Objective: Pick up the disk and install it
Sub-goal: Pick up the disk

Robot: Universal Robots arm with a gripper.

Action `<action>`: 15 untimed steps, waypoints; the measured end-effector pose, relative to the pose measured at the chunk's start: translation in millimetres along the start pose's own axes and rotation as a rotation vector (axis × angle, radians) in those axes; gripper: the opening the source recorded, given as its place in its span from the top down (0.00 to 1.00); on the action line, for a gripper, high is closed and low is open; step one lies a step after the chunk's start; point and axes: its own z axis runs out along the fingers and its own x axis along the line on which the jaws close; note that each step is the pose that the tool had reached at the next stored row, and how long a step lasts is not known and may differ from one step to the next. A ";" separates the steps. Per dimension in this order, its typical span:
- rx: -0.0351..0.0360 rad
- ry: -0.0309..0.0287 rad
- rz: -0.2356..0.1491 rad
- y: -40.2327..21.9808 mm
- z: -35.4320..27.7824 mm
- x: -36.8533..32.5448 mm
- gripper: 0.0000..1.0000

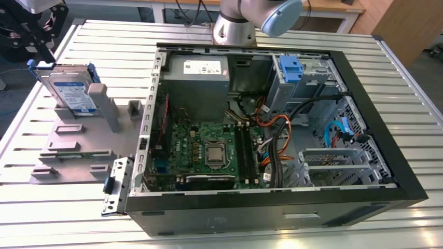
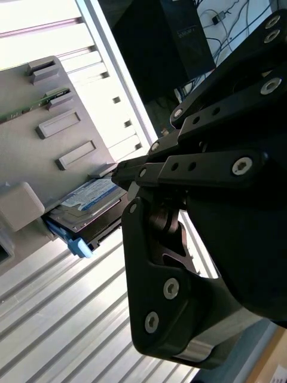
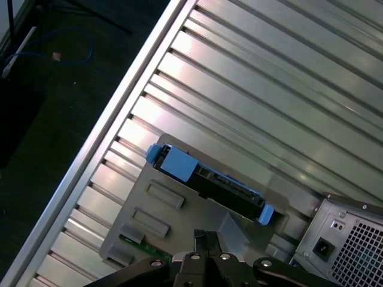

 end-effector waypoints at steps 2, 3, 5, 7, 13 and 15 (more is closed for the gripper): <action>0.0000 0.0001 -0.001 0.0 0.0 0.0 0.89; 0.0000 0.0001 -0.002 0.0 0.0 0.0 0.89; 0.0000 0.0001 -0.003 0.0 0.0 0.0 0.89; -0.0001 0.0002 -0.004 0.0 0.0 0.0 0.89; -0.0001 0.0003 -0.007 0.0 0.0 0.0 0.89; -0.0001 0.0004 -0.009 0.0 0.0 0.0 0.89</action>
